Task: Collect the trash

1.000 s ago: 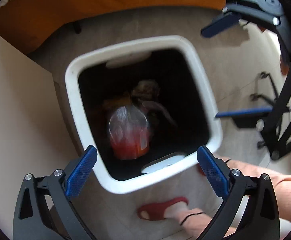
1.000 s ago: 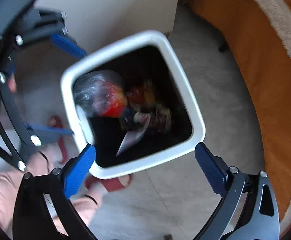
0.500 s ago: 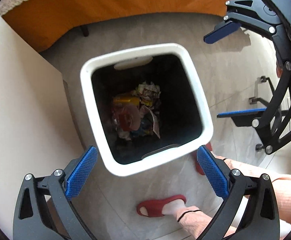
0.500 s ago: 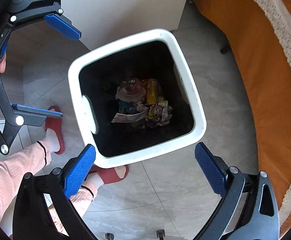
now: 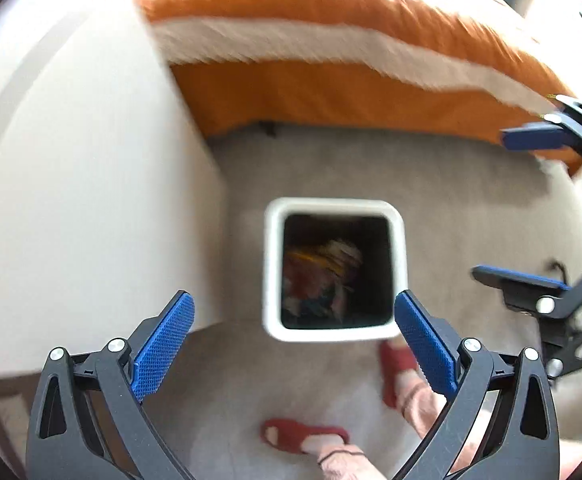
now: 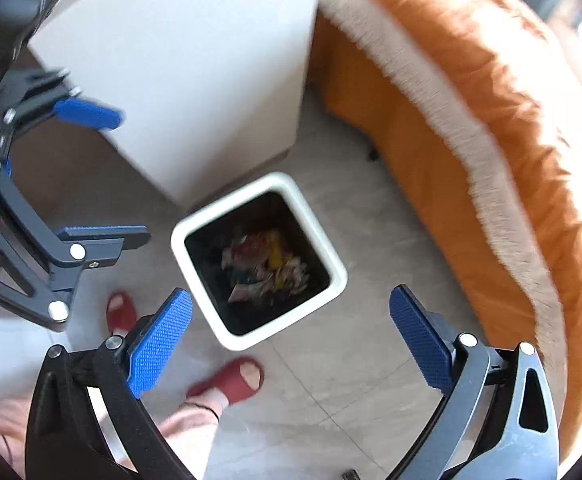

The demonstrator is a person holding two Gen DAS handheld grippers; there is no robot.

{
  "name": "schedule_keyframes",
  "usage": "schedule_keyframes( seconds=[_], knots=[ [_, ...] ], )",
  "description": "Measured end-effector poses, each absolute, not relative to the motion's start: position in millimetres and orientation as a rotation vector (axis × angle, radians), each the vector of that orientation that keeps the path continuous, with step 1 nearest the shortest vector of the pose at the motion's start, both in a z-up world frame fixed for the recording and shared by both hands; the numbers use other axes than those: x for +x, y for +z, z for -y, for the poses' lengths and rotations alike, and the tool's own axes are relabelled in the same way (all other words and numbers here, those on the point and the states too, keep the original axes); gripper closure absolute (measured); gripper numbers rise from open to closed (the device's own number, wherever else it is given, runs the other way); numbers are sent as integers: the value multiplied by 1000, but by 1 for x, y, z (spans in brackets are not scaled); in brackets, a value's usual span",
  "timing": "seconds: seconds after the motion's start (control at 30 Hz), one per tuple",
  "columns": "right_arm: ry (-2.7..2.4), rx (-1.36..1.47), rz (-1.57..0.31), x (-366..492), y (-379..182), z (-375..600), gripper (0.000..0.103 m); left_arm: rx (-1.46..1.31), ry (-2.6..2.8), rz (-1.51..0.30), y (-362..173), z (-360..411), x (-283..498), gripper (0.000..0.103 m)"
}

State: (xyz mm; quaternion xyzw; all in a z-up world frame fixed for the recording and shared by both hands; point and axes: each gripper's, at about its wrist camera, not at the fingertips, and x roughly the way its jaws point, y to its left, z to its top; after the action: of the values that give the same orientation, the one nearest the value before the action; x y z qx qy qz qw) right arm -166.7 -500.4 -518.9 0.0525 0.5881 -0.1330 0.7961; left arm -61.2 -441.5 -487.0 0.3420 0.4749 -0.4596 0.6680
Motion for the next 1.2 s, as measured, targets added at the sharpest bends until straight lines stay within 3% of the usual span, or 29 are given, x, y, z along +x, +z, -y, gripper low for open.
schedule_keyframes(
  seconds=[0.5,0.9,1.2],
  knots=[
    [-444,117,-950,-173,-318,455,4,491,-772,-897,-294,375,-52,5],
    [-357,49,-610,-111,-174,374,4,259,-455,-729,-134,241,2,5],
    [-187,-44,-515,-47,-100,289,4,183,-246,-631,-67,138,26,5]
  ],
)
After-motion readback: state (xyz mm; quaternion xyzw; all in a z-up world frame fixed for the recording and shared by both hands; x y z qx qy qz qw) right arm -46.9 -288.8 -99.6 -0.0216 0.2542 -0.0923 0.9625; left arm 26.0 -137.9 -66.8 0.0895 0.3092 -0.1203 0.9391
